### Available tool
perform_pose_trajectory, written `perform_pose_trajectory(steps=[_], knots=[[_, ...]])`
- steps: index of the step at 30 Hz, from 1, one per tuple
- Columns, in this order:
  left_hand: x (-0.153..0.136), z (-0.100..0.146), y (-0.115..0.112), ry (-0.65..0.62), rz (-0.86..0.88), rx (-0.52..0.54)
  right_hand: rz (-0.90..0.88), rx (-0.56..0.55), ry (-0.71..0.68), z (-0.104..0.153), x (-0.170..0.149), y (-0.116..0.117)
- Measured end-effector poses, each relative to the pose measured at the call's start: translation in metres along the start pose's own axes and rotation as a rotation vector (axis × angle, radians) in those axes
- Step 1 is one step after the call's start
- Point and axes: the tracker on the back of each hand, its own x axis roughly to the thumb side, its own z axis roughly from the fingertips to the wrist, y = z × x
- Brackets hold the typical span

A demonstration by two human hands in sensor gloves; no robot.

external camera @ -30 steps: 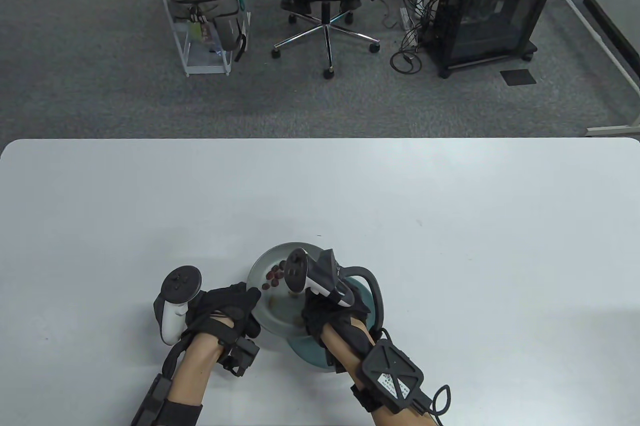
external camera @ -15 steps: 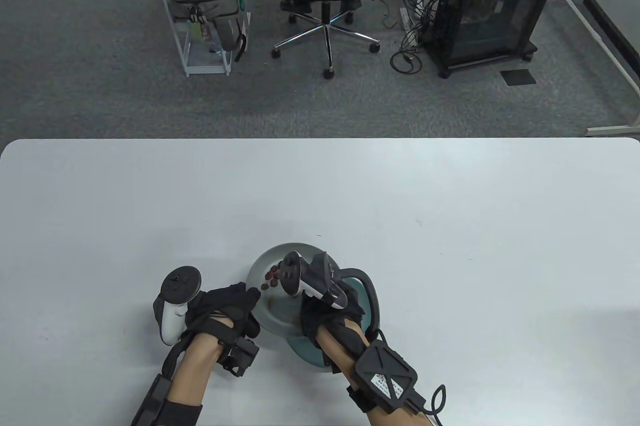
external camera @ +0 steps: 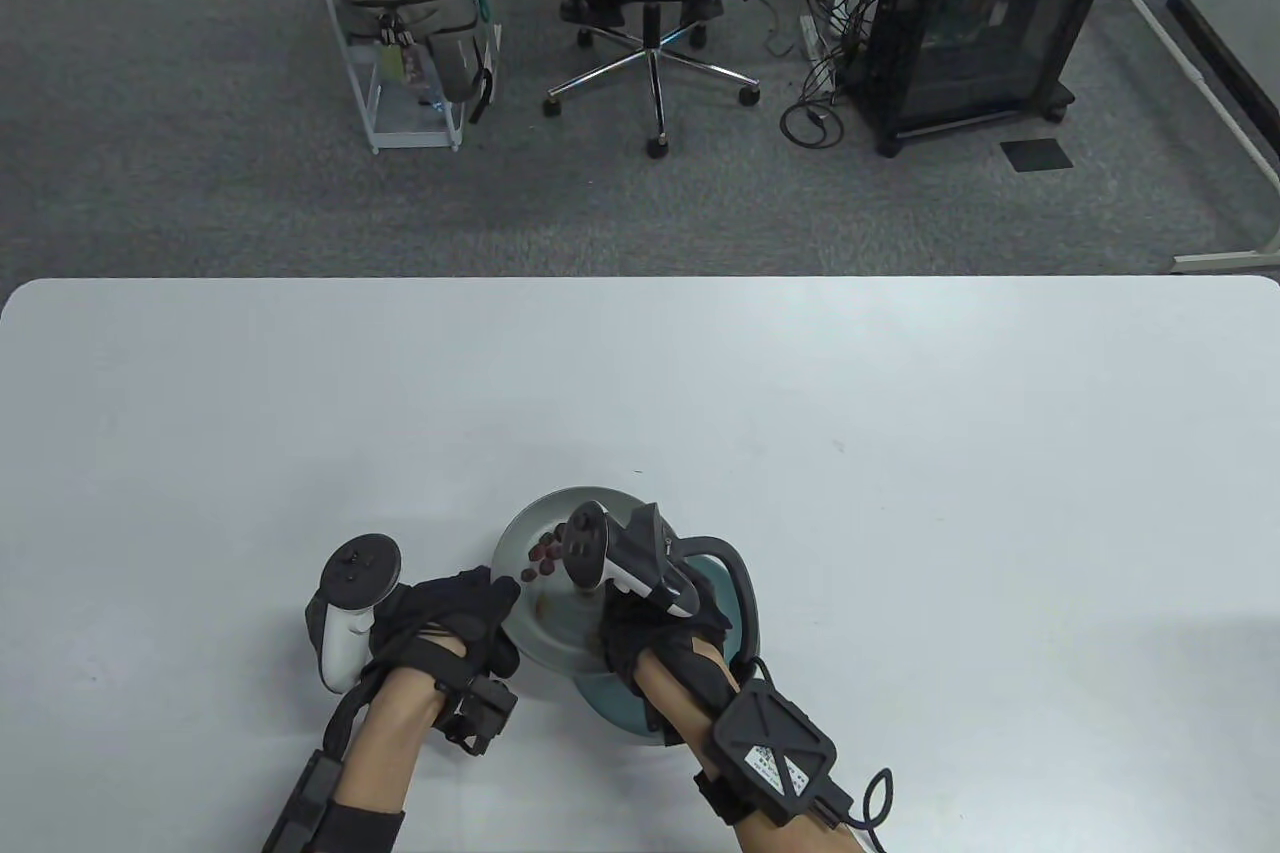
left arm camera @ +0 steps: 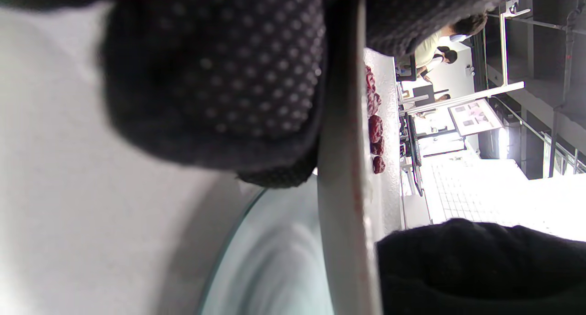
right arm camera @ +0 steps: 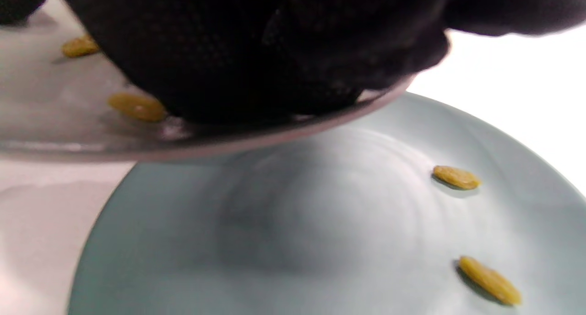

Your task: Pick raisins with hand pinch into plate

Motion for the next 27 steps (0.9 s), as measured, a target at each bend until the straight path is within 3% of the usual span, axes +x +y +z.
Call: perform_pose_trajectory(steps=[8, 19, 27], knots=[[0.0, 0.001, -0.001, 0.007, -0.009, 0.012, -0.072, -0.015, 0.003, 0.001, -0.011, -0.007], [-0.01, -0.001, 0.015, 0.048, 0.028, 0.08, -0.138, -0.034, 0.029, 0.011, -0.035, -0.029], [-0.011, 0.002, 0.027, 0.052, 0.067, 0.138, -0.201, -0.016, 0.061, 0.003, -0.053, -0.024]])
